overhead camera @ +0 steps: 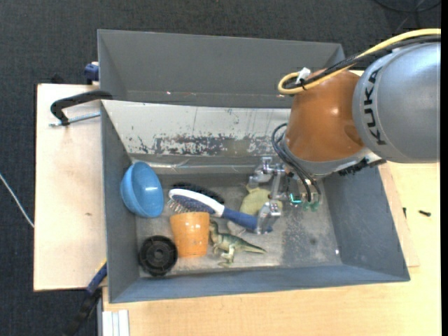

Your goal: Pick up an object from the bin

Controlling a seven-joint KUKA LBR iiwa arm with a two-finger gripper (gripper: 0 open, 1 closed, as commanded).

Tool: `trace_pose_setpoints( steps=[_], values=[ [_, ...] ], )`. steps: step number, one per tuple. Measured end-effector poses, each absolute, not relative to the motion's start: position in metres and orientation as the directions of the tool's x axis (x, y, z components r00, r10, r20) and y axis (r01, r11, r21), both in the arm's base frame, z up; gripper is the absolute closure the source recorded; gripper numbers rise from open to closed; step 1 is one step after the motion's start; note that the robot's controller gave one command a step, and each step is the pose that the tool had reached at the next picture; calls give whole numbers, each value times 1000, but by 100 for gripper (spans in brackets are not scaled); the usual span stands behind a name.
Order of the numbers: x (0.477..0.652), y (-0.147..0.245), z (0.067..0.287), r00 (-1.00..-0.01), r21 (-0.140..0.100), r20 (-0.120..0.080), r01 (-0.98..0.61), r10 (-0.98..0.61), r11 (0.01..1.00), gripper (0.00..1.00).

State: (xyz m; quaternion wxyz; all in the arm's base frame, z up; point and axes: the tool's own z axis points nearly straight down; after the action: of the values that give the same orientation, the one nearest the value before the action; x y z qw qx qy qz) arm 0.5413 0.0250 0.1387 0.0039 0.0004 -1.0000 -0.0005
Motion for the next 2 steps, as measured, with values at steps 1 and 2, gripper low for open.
trace_pose_setpoints(
  steps=[1, 2],
  values=[
    [550, 18, 73, -995, 2, -3, -101, -101, 995, 0],
    [551, 17, 77, -995, 1, -8, -101, -101, 995, 100]
  ],
)
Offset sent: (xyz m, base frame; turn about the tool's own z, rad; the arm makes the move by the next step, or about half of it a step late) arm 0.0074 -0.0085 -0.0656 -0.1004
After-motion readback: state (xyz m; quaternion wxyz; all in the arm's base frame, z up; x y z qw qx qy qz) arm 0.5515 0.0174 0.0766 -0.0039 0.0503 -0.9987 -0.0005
